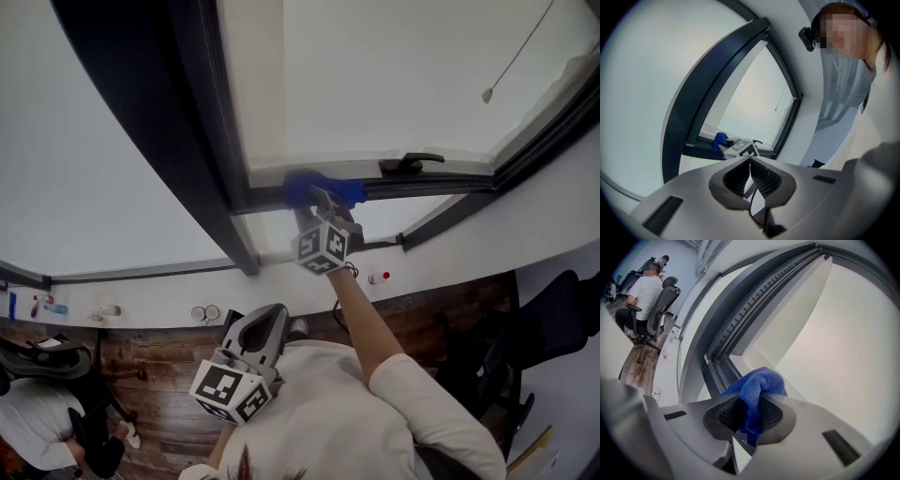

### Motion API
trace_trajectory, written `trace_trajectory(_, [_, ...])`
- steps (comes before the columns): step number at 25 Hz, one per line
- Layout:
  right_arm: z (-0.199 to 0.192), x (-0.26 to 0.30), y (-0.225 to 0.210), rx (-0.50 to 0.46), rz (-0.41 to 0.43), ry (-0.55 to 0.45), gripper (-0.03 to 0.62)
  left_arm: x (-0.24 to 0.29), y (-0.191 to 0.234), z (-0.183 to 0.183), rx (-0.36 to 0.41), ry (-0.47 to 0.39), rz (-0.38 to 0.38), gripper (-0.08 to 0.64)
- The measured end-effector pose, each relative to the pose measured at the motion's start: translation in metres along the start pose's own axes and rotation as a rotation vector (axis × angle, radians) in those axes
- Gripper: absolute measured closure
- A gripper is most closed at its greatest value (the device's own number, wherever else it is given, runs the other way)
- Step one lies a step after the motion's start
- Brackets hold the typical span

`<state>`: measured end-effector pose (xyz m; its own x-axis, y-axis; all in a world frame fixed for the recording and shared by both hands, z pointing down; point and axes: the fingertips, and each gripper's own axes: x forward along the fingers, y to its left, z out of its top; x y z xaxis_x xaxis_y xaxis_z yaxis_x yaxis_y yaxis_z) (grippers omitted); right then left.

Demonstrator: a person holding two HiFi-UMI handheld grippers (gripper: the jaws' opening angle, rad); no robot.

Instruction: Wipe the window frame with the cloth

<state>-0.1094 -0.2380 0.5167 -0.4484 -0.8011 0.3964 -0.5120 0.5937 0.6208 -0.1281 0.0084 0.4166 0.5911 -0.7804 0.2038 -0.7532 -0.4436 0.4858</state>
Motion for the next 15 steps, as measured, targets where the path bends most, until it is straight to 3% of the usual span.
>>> trace_trajectory(15, [-0.027,-0.013,-0.022,0.04,-0.019,-0.016,0.537,0.034,-0.011,-0.007,0.007,0.029,-0.023,0.549])
